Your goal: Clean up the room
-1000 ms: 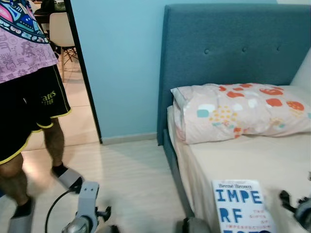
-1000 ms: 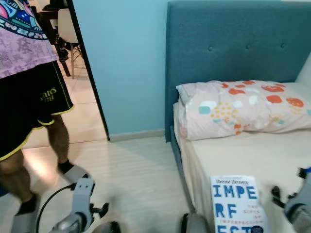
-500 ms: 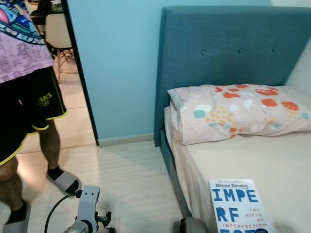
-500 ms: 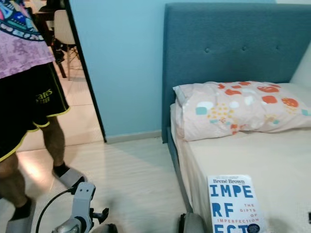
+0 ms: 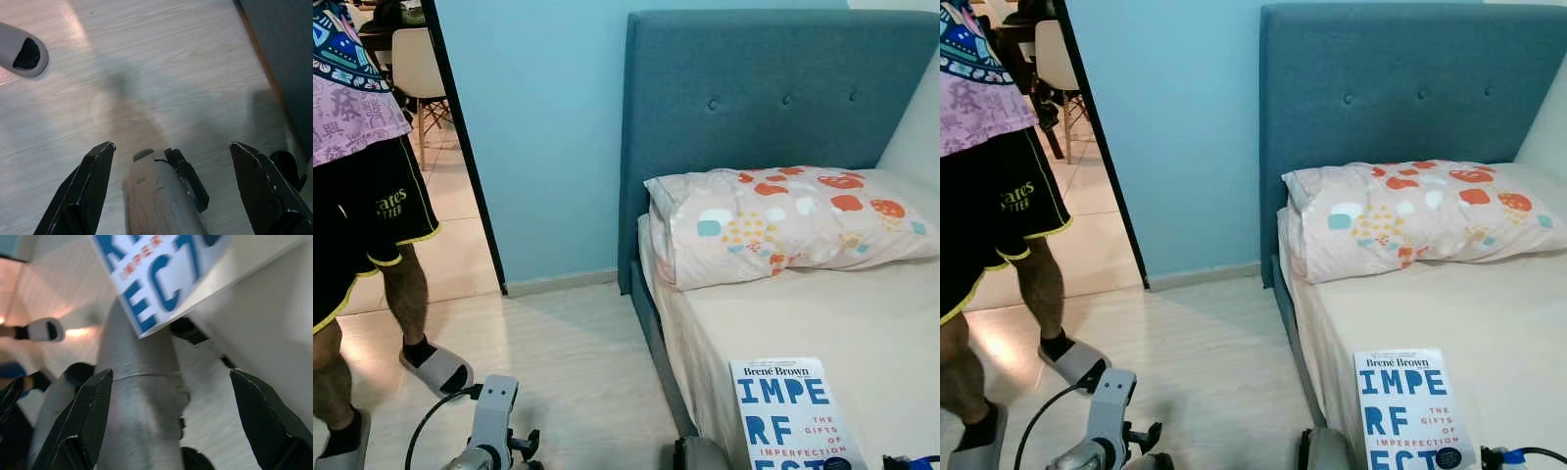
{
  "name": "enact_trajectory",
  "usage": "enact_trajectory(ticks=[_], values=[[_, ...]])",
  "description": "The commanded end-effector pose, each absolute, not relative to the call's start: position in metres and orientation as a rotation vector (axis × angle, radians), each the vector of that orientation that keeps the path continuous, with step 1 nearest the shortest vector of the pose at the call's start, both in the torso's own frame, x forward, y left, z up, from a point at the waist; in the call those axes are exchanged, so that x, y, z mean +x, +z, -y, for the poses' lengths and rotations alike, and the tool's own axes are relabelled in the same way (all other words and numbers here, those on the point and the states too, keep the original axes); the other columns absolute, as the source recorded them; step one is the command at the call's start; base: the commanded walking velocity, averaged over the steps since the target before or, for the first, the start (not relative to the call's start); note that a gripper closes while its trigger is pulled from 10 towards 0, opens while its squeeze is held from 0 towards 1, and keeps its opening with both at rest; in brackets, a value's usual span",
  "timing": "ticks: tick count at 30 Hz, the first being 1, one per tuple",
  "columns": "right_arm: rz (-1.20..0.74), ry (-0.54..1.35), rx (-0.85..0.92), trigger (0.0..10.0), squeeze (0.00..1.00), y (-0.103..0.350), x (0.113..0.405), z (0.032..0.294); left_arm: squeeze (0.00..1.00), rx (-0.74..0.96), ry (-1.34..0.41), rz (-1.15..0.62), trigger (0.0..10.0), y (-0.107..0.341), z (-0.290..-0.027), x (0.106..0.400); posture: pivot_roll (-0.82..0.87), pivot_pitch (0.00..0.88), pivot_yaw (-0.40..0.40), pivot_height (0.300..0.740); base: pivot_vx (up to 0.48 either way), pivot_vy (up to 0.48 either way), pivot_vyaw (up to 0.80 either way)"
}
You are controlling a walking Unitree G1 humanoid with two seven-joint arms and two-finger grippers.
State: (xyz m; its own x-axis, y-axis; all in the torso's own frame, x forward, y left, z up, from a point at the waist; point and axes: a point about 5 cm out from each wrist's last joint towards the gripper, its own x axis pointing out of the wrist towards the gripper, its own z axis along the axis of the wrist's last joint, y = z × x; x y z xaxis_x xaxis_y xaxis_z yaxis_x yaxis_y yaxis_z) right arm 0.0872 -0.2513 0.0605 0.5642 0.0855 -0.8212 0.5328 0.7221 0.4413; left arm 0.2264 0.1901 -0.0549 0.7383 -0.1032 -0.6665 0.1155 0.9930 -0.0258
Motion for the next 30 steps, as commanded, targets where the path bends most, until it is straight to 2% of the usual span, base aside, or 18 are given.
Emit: enact_trajectory(ticks=[1, 5, 14, 21, 27, 30], values=[[-0.987, -0.354, 0.742, 10.0, 0.00, 0.047, 0.091, 0.250, 0.00, 0.027, -0.115, -0.746, 10.0, -0.057, -0.193, 0.222, -0.18, 0.022, -0.027, 0.561, 0.000, 0.000, 0.00], [-0.964, -0.431, 0.774, 10.0, 0.00, 0.034, 0.106, 0.250, 0.00, 0.024, -0.116, -0.748, 10.0, -0.058, -0.192, 0.220, -0.17, 0.023, -0.027, 0.561, 0.000, 0.000, 0.00], [-0.918, -0.471, 0.774, 10.0, 0.00, 0.029, 0.124, 0.253, 0.00, 0.025, -0.115, -0.743, 10.0, -0.058, -0.191, 0.221, -0.15, 0.021, -0.034, 0.561, 0.000, 0.000, 0.00], [-0.929, -0.515, 0.787, 10.0, 0.00, 0.019, 0.128, 0.257, 0.00, 0.026, -0.113, -0.733, 10.0, -0.057, -0.193, 0.223, -0.15, 0.019, -0.039, 0.561, 0.000, 0.000, 0.00], [-0.907, -0.666, 0.808, 10.0, 0.00, 0.004, 0.126, 0.270, 0.00, 0.031, -0.109, -0.733, 10.0, -0.056, -0.195, 0.222, -0.14, 0.026, -0.026, 0.561, 0.000, 0.000, 0.00], [-0.885, -0.683, 0.817, 10.0, 0.00, 0.002, 0.127, 0.272, 0.00, 0.032, -0.109, -0.733, 10.0, -0.057, -0.196, 0.222, -0.14, 0.025, -0.024, 0.561, 0.000, 0.000, 0.00]])
